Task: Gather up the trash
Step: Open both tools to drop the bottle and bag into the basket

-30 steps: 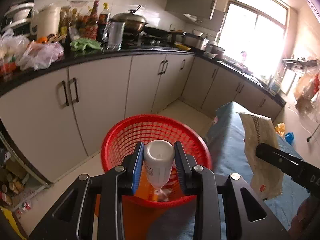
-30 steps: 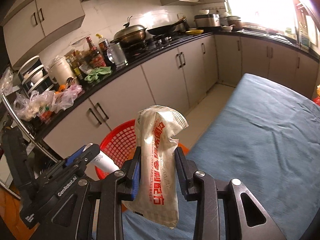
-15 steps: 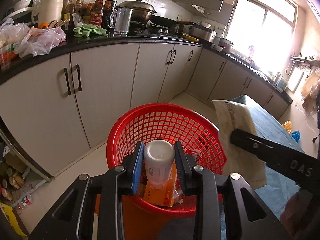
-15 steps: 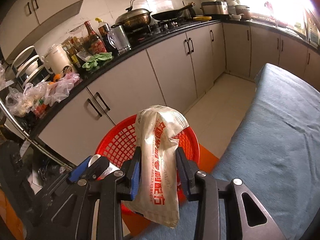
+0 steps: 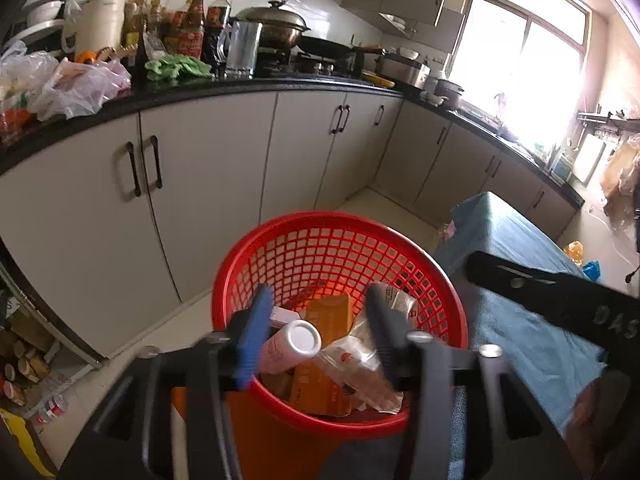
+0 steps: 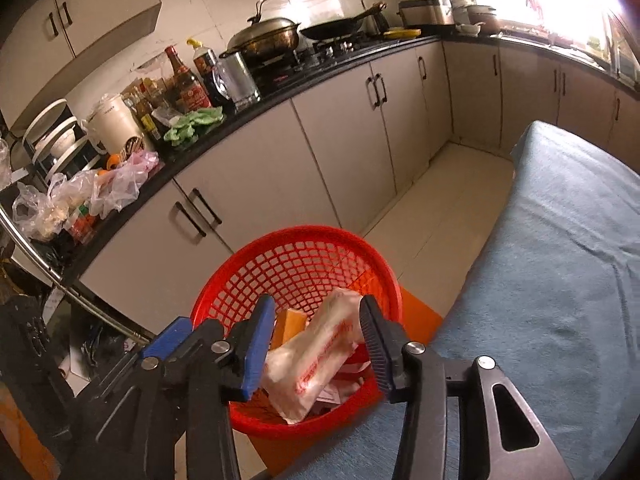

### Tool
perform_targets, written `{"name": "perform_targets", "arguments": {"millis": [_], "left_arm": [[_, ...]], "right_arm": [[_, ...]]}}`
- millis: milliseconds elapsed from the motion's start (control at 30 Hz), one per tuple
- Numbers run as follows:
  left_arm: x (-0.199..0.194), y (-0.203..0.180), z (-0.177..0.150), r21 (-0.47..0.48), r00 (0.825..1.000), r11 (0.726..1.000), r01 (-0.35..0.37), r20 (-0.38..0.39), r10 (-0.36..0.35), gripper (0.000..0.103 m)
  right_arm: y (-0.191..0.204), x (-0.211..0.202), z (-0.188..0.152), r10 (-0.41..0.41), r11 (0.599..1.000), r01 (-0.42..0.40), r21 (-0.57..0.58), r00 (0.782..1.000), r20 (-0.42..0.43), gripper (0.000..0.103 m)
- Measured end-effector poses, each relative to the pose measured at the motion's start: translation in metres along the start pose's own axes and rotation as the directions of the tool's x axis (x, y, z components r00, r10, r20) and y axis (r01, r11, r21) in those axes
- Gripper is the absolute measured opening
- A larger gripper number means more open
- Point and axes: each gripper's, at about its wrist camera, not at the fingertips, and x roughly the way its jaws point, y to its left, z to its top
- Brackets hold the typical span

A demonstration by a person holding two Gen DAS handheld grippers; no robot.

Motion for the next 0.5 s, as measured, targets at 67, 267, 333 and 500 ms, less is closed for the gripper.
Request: {"name": "perform_targets", "arguments": {"millis": [67, 267, 333, 500], "left_arm": [[-0.004, -0.001, 0.0, 0.005, 1.0, 1.0, -0.011, 0.022, 0.011, 0.067], [-0.015, -0.01, 0.002, 0.023, 0.997, 0.998, -0.061, 0.041, 0.06, 0.088], [-0.021, -0.012, 0.001, 0.033, 0.994, 0.995, -0.092, 0.055, 0.09, 0.092], [-0.05, -0.02, -0.007, 0.08, 0.964, 0.967, -0.241, 0.14, 0.228, 0.1]], "right_arm": [[-0.002, -0.011, 0.0, -0.009, 1.0, 0.009, 0.005, 1.0, 0.02, 0.055], [-0.005, -0.048, -0.007, -0.152, 0.988, 0.154, -0.017, 0.983, 0.101, 0.086], [-0.003, -0.058, -0.012, -0.23, 0.97, 0.238, -0.055, 0.966, 0.12, 0.09], [0.0, -0.082, -0.034, -0.348, 0.919, 0.374, -0.126, 0.918, 0.19, 0.098]]}}
